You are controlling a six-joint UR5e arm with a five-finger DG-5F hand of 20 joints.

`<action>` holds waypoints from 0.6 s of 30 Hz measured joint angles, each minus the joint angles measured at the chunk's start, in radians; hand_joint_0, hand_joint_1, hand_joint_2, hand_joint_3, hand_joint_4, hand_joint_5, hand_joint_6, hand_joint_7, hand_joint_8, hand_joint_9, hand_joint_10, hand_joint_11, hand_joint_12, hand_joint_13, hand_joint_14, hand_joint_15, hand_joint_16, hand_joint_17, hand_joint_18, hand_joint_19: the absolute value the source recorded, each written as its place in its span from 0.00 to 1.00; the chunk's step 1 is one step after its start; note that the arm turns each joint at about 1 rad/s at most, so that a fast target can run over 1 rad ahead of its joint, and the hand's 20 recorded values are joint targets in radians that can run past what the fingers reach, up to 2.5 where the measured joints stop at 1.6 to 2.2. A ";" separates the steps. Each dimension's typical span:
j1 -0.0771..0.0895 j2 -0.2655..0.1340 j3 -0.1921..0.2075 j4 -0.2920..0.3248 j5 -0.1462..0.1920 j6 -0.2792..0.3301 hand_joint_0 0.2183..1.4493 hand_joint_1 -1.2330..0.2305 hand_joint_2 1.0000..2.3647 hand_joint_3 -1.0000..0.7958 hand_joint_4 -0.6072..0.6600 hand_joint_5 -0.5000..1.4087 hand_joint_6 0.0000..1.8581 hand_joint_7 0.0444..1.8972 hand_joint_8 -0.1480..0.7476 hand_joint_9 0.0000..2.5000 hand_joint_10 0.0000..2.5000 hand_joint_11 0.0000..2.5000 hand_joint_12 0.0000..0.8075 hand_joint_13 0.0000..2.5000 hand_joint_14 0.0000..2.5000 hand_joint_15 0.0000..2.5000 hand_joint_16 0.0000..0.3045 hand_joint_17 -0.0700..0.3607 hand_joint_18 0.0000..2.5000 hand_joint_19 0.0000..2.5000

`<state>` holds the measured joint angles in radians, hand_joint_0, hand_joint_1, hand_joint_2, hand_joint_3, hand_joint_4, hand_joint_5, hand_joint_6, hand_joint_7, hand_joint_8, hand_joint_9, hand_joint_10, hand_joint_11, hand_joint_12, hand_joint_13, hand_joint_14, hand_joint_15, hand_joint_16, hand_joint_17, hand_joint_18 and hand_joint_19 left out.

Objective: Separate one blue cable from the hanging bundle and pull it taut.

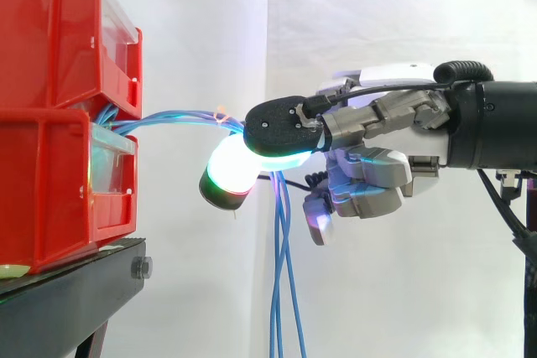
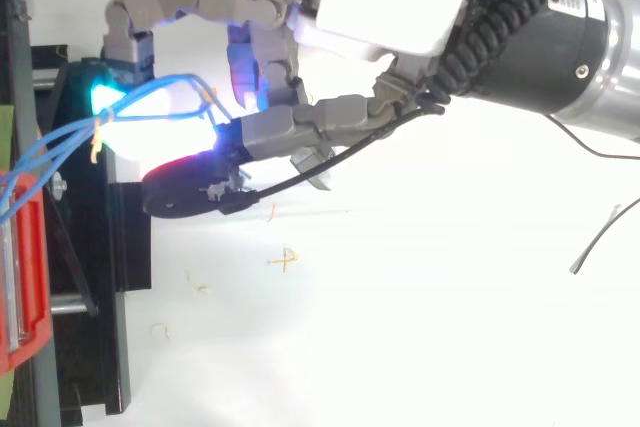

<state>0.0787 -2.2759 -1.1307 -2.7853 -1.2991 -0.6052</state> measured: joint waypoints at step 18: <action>-0.003 0.001 -0.065 0.183 -0.039 -0.374 0.40 0.27 0.02 0.51 0.65 0.32 0.27 0.56 0.33 0.81 0.01 0.23 0.38 0.70 0.01 0.45 0.15 0.40 0.43 0.34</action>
<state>0.0760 -2.2750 -1.1953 -2.6025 -1.3378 -0.9795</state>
